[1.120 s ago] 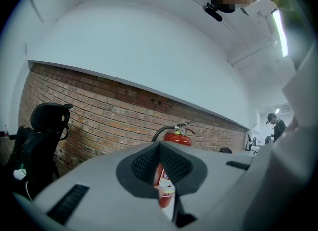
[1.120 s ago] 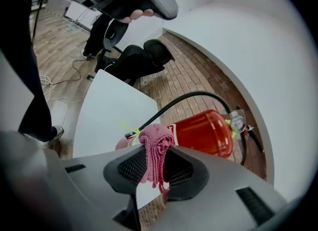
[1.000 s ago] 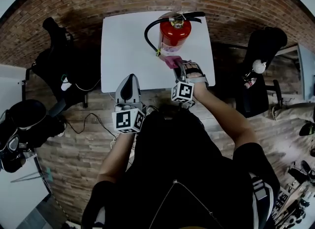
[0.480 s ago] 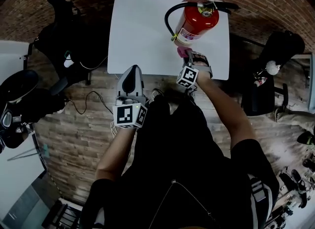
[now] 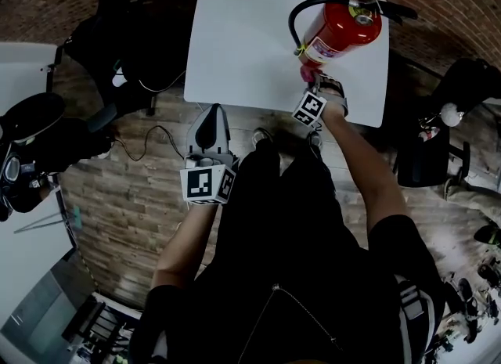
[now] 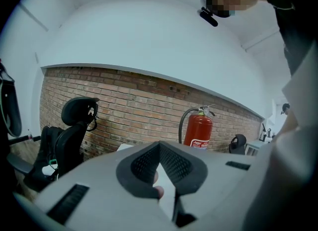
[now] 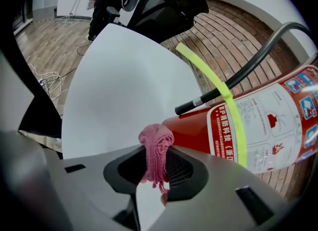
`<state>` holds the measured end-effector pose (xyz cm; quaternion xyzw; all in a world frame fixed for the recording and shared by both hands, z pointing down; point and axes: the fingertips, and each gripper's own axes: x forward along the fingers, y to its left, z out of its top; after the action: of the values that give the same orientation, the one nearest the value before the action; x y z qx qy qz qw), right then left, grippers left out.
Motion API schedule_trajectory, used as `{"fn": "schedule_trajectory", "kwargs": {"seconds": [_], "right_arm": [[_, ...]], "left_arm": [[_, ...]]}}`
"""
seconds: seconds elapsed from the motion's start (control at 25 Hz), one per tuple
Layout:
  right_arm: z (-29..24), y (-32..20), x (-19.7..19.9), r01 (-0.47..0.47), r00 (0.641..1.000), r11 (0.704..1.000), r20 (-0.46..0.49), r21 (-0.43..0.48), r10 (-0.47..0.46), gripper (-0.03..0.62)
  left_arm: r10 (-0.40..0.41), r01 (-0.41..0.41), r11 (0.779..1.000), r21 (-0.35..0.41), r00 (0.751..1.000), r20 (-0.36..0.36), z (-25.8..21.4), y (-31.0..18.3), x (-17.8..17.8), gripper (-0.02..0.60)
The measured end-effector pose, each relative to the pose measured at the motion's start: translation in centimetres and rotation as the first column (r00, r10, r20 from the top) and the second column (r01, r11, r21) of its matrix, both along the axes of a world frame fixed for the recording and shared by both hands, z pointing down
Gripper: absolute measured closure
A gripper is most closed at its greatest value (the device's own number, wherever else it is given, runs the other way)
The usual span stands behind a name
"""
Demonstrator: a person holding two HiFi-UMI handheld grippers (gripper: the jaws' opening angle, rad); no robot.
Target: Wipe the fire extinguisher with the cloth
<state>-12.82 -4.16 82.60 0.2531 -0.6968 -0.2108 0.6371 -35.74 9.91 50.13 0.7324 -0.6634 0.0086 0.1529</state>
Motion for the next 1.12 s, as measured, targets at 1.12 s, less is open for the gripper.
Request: {"fn": "schedule_trajectory", "kwargs": {"seconds": [1.12], "right_arm": [[-2.1, -0.5, 0.1, -0.024, 1.000, 0.999, -0.005, 0.032, 0.025, 0.488]], "left_arm": [[0.012, -0.012, 1.000, 0.024, 1.000, -0.016, -0.8, 0.1, 0.3, 0.571]]}}
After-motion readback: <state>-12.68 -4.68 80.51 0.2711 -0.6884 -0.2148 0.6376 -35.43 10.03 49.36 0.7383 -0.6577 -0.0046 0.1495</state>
